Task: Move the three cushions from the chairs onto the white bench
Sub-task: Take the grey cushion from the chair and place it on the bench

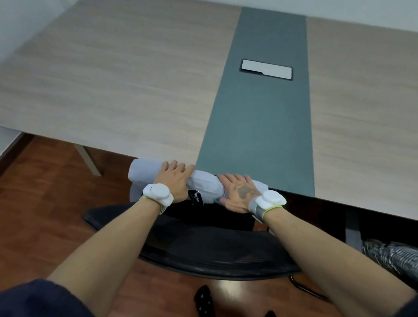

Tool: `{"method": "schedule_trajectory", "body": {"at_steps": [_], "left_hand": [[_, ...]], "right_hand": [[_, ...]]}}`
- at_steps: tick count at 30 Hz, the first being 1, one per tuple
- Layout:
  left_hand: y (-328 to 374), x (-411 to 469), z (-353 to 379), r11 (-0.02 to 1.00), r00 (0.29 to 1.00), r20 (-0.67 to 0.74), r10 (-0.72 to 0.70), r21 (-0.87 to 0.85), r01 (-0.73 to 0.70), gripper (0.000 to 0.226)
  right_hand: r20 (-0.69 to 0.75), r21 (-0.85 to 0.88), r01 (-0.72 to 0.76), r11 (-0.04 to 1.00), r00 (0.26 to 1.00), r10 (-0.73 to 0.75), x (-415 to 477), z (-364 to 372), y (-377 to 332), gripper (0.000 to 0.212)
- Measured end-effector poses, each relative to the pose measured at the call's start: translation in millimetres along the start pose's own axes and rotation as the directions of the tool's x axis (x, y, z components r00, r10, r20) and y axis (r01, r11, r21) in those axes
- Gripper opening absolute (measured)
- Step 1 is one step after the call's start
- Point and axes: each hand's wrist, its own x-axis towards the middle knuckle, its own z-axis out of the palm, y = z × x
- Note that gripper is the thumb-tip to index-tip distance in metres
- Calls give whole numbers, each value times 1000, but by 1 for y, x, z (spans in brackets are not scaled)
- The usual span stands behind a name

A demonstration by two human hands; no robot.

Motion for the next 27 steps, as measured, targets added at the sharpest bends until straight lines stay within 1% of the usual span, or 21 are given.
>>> {"method": "schedule_trajectory", "body": {"at_steps": [2, 3, 4, 5, 6, 8, 9, 10, 12, 17, 20, 21, 23, 25, 27], "left_hand": [[-1, -3, 11, 1000, 1000, 0, 17, -8, -17, 74], [-2, -3, 14, 999, 999, 25, 28, -27, -28, 80], [-3, -2, 17, 998, 997, 58, 44, -44, -41, 87], [-4, -1, 17, 998, 994, 94, 57, -47, -52, 96], [-4, -1, 17, 998, 991, 119, 63, -34, -59, 106], [-3, -1, 17, 997, 991, 129, 33, 58, -40, 120], [-1, -1, 16, 994, 996, 90, 9, 109, -18, 117], [0, 0, 14, 990, 999, 36, -9, 138, 4, 110], [2, 1, 6, 991, 999, -32, -36, 128, 40, 98], [15, 0, -38, 990, 996, -76, -39, 132, 49, 81], [25, -2, -79, 991, 989, -143, -32, 127, 51, 71], [36, -6, -100, 986, 981, -192, -18, 159, 49, 68], [41, -10, -119, 985, 979, -204, -24, 160, 57, 63], [47, -15, -132, 985, 976, -216, -11, 164, 48, 59], [57, -20, -154, 987, 972, -235, -16, 154, 54, 56]], "right_hand": [[48, -76, 16, 997, 999, -13, 1, 5, 2, 107], [77, -133, 10, 991, 997, 1, 2, 7, 3, 116], [86, -182, -5, 983, 996, 21, 3, 11, 4, 117], [77, -219, -25, 975, 996, 42, 4, 14, 3, 111], [52, -236, -38, 971, 997, 52, 5, 15, 3, 100], [-14, -208, -46, 977, 999, 44, 7, 16, 1, 77], [-48, -187, -44, 981, 998, 36, 7, 13, 1, 70], [-73, -165, -40, 985, 997, 28, 6, 8, 1, 65], [-91, -121, -34, 992, 996, 23, 5, -3, 2, 63], [-108, -63, -47, 997, 993, 40, -18, -37, 11, 52], [-119, -45, -56, 997, 992, 51, -35, -71, 21, 53], [-157, -47, -59, 997, 986, 51, -50, -88, 28, 54], [-187, -40, -63, 997, 981, 54, -60, -104, 33, 53], [-187, -54, -74, 996, 980, 63, -71, -116, 35, 51], [-199, -52, -76, 996, 978, 64, -85, -131, 40, 54]]}}
